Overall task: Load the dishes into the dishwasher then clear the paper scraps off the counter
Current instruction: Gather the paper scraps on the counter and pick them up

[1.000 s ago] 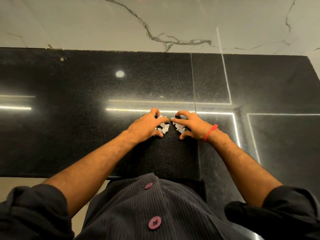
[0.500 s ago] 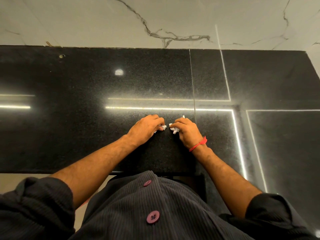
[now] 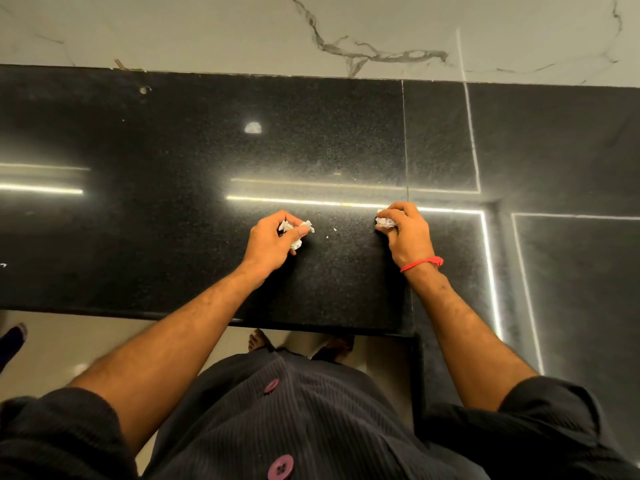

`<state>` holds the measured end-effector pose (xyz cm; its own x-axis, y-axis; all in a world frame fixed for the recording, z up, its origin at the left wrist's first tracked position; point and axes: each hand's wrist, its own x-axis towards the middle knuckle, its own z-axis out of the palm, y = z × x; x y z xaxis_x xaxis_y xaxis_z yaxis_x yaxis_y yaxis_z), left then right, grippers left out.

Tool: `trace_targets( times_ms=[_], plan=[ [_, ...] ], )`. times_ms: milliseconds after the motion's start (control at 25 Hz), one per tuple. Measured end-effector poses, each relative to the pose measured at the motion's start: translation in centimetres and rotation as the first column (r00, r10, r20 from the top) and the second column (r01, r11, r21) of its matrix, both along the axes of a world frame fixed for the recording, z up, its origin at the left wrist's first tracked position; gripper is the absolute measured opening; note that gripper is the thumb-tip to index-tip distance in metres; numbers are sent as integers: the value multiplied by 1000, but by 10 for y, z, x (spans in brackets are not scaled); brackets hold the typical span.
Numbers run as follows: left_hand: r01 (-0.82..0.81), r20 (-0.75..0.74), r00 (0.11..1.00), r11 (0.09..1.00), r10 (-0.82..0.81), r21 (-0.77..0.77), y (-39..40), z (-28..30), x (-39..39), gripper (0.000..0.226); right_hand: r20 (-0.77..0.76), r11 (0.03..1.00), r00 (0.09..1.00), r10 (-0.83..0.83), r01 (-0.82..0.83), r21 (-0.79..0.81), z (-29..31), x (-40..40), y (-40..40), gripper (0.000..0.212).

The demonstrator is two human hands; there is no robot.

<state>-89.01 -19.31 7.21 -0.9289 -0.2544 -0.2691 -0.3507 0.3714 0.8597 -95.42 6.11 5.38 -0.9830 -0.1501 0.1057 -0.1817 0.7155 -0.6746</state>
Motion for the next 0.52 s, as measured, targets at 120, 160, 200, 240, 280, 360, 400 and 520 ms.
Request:
trace_targets(
  times_ms=[120, 160, 200, 240, 280, 360, 400, 520],
  plan=[
    [2, 7, 1000, 1000, -2, 22, -8, 3, 17, 12, -44, 989, 993, 105, -100, 110, -9, 1, -11, 31],
    [8, 5, 1000, 1000, -8, 24, -10, 3, 21, 12, -64, 983, 991, 116, -105, 153, -10, 3, -14, 34],
    [8, -2, 1000, 999, -8, 33, -13, 3, 25, 13, -64, 976, 992, 112, -98, 193, -9, 7, -17, 36],
    [4, -9, 1000, 999, -3, 45, -17, 3, 29, 13, -54, 971, 993, 102, -88, 222, -8, 10, -21, 35],
    [1, -16, 1000, 998, 0, 59, -21, 4, 33, 13, -42, 966, 995, 92, -79, 246, -6, 13, -26, 35],
    [2, -34, 999, 996, 1, 95, -28, 7, 41, 14, -17, 953, 996, 92, -83, 291, -5, 19, -37, 38],
    [4, -50, 999, 993, 2, 115, -34, 9, 46, 14, -7, 951, 995, 104, -97, 295, -5, 25, -48, 38],
    [-17, -85, 996, 985, 32, 170, -68, 14, 69, 12, 145, 998, 989, 32, -39, 47, -3, 58, -103, 29]
  ],
)
